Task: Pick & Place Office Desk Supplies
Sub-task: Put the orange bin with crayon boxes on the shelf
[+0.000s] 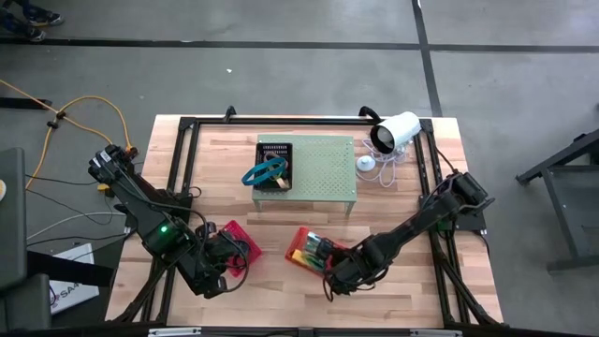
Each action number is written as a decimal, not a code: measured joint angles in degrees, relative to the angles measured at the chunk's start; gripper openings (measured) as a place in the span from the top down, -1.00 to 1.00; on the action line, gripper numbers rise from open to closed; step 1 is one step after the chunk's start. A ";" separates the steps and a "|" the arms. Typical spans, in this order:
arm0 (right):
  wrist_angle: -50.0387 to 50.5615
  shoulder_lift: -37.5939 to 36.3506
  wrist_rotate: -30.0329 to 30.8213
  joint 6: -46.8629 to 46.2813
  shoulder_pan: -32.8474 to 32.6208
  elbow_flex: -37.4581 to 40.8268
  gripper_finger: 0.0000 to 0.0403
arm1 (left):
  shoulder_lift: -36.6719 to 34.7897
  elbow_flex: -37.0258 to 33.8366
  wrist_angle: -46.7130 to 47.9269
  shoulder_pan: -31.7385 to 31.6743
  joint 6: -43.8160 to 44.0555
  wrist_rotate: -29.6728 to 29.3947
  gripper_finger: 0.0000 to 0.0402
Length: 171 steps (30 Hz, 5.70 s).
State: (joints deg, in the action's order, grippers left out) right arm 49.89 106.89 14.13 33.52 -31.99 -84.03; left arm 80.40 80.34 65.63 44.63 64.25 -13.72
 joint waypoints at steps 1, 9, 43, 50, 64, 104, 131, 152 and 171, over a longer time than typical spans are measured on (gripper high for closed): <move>0.70 0.00 0.22 -1.17 0.00 -0.55 0.98 | 0.00 0.00 0.00 0.01 0.00 0.00 0.65; 11.54 -0.03 2.65 -12.43 0.12 -8.81 0.99 | 0.00 0.00 -0.03 0.00 0.00 0.00 0.65; 33.83 0.37 2.63 -44.41 11.57 -25.28 0.99 | 0.00 0.00 -0.32 0.00 0.00 0.00 0.65; 30.16 0.39 5.31 -42.22 14.70 -25.28 0.99 | 0.00 0.00 -0.35 0.02 0.00 0.00 0.65; 32.25 0.39 6.44 -42.30 21.02 -29.10 0.99 | 0.00 0.00 -0.37 0.00 0.00 0.00 0.65; 40.10 13.64 5.74 -45.20 26.82 -46.19 0.98 | 0.00 0.00 -1.86 0.01 0.00 0.00 0.65; 36.43 14.40 3.35 -40.59 27.64 -40.57 0.98 | 0.00 0.00 -1.83 0.01 0.00 0.00 0.65; 36.24 16.73 4.10 -39.70 27.15 -40.55 0.97 | 0.00 0.00 -3.04 0.02 0.00 0.00 0.65; 36.19 16.76 3.98 -39.70 27.10 -40.54 0.66 | 0.00 0.00 -2.97 0.02 0.00 0.00 0.65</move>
State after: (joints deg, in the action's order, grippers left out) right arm 86.08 123.66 18.11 -6.17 -4.89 -124.57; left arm 80.40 80.34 62.65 44.64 64.25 -13.72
